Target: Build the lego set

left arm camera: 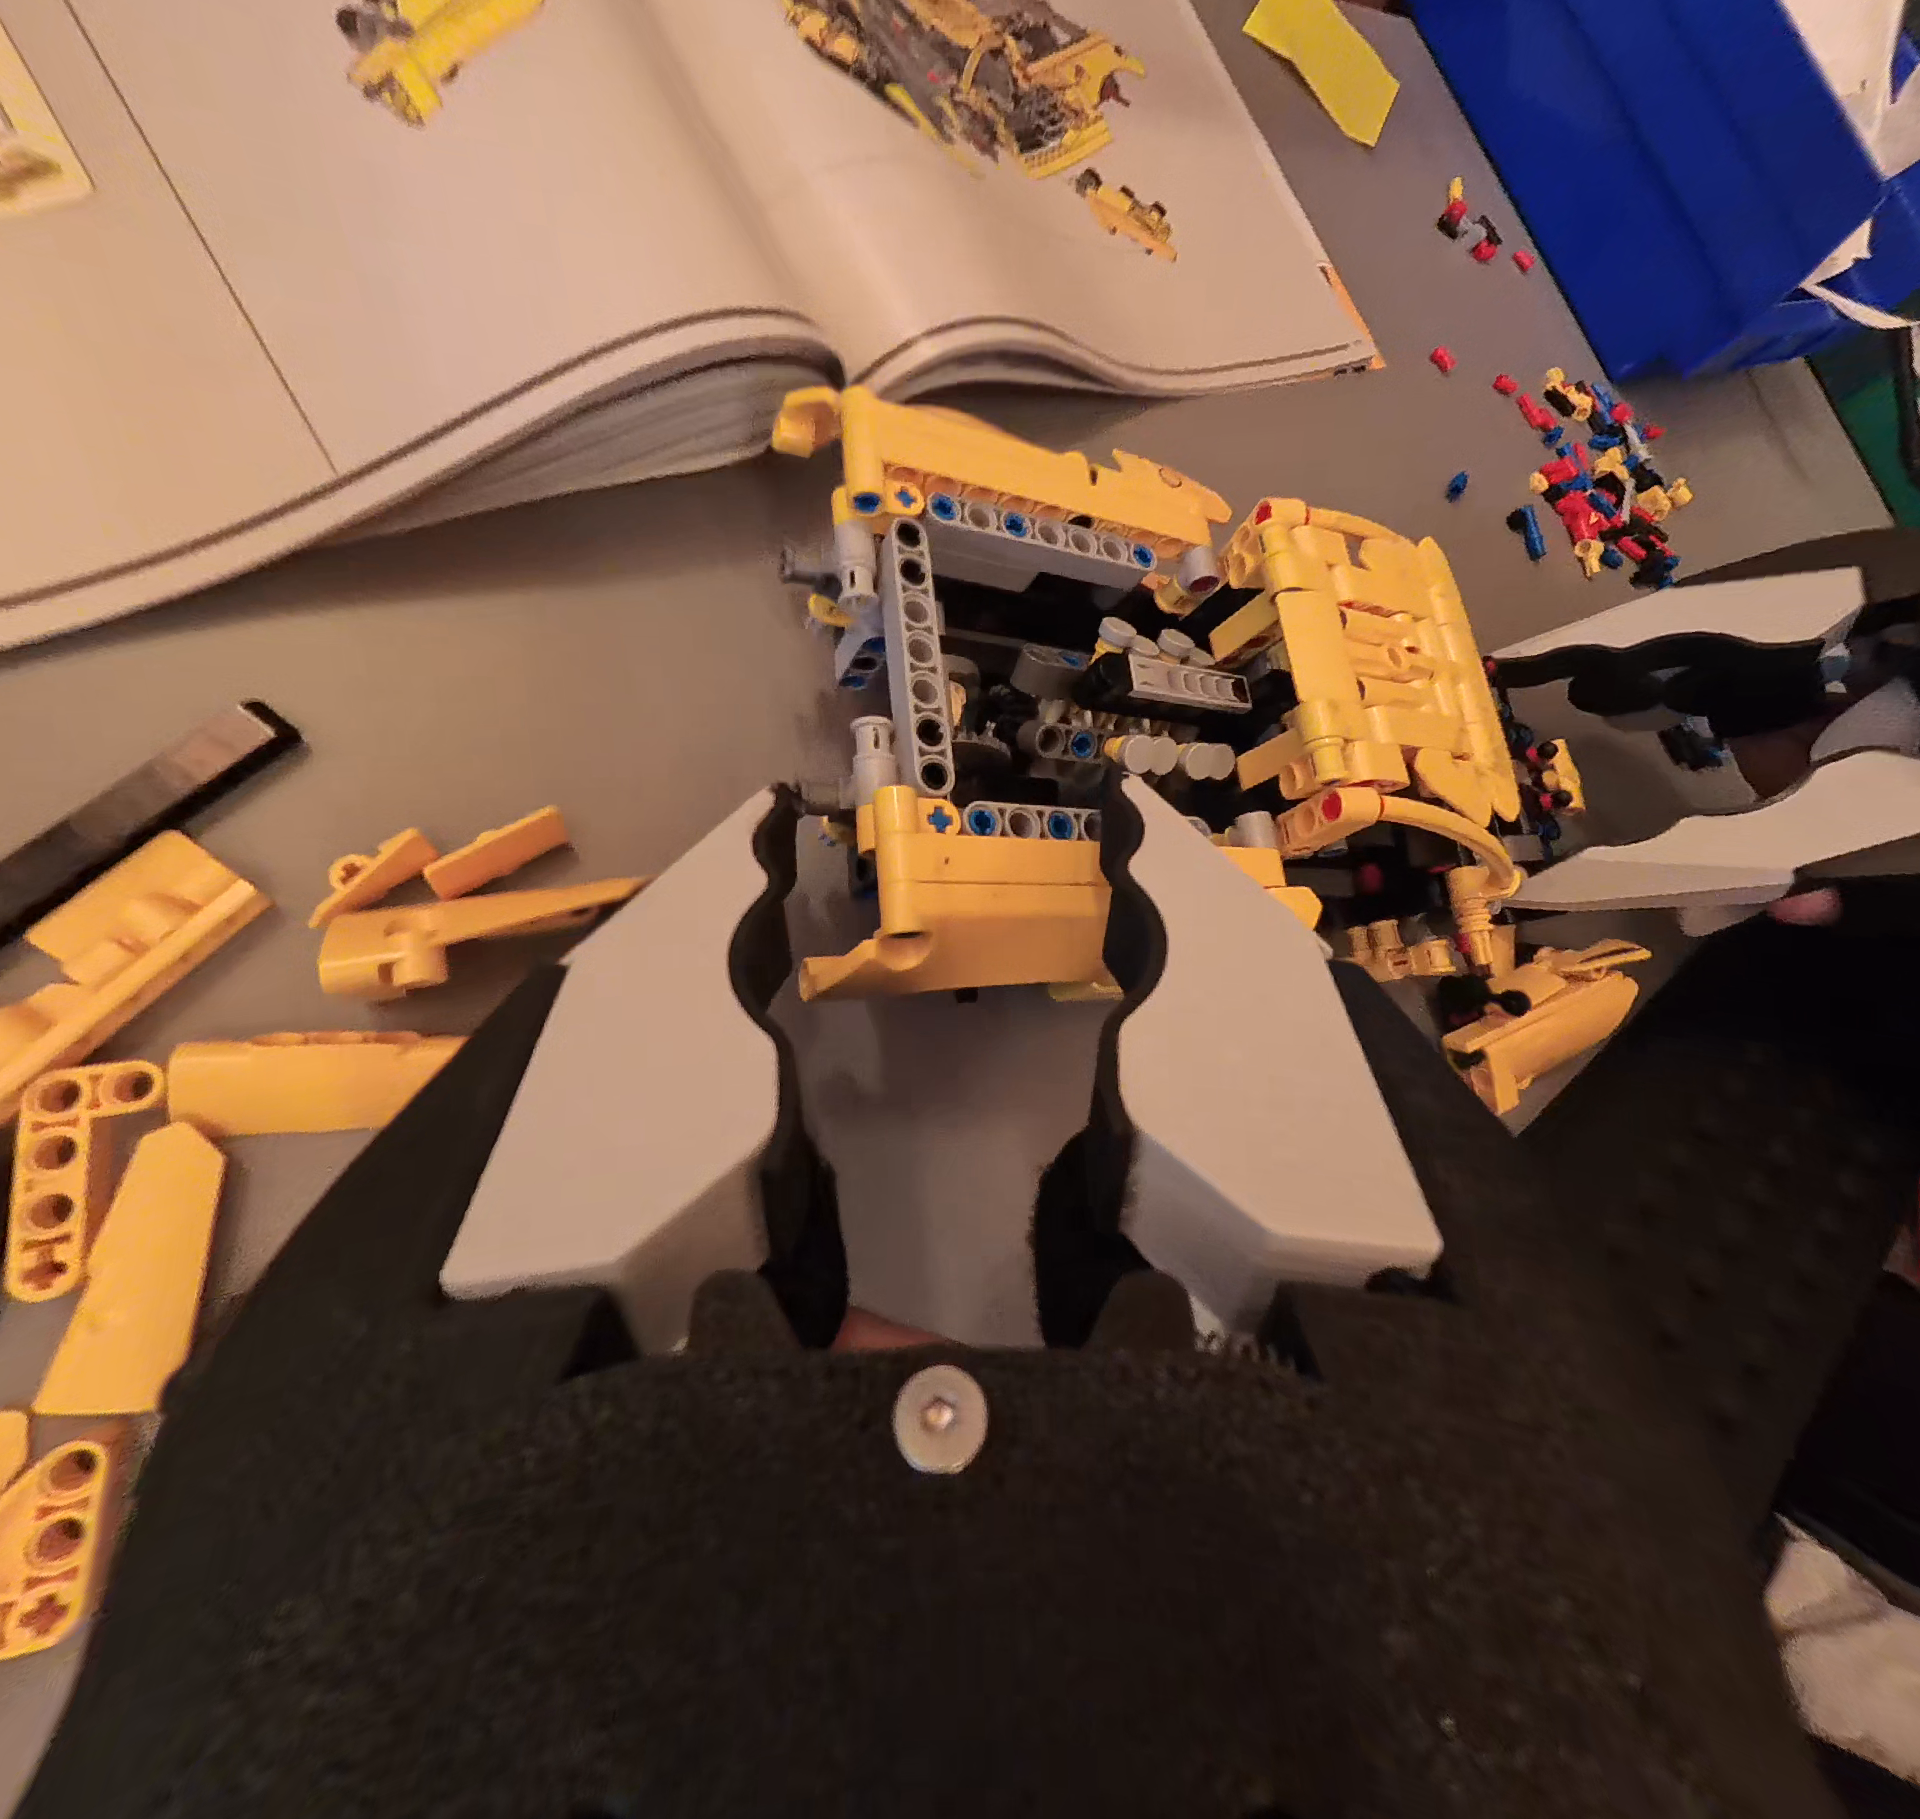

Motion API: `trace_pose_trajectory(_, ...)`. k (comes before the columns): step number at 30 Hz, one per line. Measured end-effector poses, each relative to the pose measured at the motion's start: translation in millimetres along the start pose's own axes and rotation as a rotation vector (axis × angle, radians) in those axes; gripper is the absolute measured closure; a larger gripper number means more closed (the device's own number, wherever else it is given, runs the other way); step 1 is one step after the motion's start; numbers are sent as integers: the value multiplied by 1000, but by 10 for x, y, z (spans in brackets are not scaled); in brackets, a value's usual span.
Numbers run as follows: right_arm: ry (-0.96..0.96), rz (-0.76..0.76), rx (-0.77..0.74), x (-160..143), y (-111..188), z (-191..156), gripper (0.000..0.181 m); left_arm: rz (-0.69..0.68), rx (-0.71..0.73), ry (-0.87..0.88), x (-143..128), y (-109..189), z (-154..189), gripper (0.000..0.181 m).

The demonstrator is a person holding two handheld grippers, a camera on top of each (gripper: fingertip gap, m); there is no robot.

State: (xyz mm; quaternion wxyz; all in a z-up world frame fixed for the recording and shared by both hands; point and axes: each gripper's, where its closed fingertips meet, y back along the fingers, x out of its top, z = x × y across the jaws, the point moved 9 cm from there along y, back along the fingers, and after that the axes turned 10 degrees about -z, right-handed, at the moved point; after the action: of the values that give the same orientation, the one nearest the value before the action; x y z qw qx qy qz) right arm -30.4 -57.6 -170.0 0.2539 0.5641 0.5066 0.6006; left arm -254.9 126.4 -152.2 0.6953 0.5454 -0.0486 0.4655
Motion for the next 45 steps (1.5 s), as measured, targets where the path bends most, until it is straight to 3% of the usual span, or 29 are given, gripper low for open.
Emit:
trace_pose_trajectory(4, 94, -14, 85, 111, 272, 134, 94, 18, -53, 81, -148, 25, -47, 122)
trace_pose_trajectory(8, 262, 150, 263, 682, 693, 285, 99, 176, -94, 199, -390, 357, 70, 122)
trace_pose_trajectory(11, 472, 119, 352, 1082, 442, 421, 99, 131, -37, 166, -635, 277, 315, 122)
trace_pose_trajectory(14, 425, -15, 604, 1213, 26, 552, 102, 67, 98, 63, -623, 158, 462, 122)
trace_pose_trajectory(16, 392, -44, 770, 1184, -94, 520, 108, 32, 148, 3, -586, 97, 516, 122)
trace_pose_trajectory(20, 400, -19, 839, 1252, -170, 444, 127, -76, 157, -40, -555, -107, 582, 122)
trace_pose_trajectory(21, 386, -39, 878, 1280, -185, 421, 139, -73, 158, -40, -524, -132, 593, 122)
trace_pose_trajectory(25, 282, -247, 1010, 1308, -377, 345, 149, -37, 164, -10, -435, -180, 557, 125)
trace_pose_trajectory(29, 206, -265, 1067, 1387, -346, 357, 161, 7, 174, -34, -368, -131, 527, 128)
trace_pose_trajectory(34, 167, -160, 1079, 1538, 35, 270, 170, 125, 210, -153, -140, 126, 570, 133)
trace_pose_trajectory(39, 71, 18, 969, 1612, 554, 164, 172, 190, 151, -393, 347, 435, 547, 134)
trace_pose_trajectory(42, -67, 207, 880, 1524, 673, 14, 174, 123, 107, -639, 724, 522, 441, 135)
trace_pose_trajectory(45, -260, 392, 811, 1357, 562, -175, 175, 31, 2, -864, 1013, 417, 308, 136)
